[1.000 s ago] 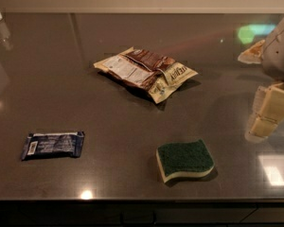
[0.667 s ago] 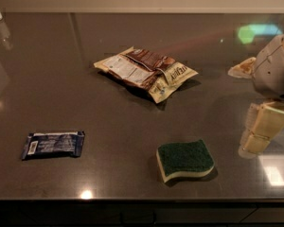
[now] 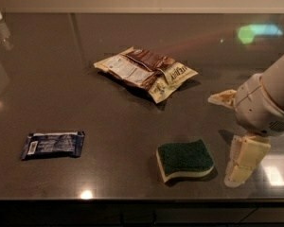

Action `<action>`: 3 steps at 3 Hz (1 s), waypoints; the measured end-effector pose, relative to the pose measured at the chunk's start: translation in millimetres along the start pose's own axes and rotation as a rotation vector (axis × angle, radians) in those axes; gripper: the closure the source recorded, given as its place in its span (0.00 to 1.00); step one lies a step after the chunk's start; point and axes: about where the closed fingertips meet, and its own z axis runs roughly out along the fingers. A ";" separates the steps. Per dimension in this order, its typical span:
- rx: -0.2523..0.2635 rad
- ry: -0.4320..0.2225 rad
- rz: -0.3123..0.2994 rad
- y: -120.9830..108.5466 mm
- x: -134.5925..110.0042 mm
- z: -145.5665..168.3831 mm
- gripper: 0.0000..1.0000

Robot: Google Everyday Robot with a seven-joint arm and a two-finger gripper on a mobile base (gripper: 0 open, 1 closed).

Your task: Move sponge near rxbar blueberry

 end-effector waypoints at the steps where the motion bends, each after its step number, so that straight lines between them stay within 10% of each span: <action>1: -0.027 -0.024 -0.023 7.0 -2.0 19.2 0.00; 3: -0.066 -0.053 -0.055 11.3 -13.4 47.2 0.00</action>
Offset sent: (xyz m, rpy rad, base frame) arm -0.0079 0.0300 -0.0499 0.0612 0.0509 0.0912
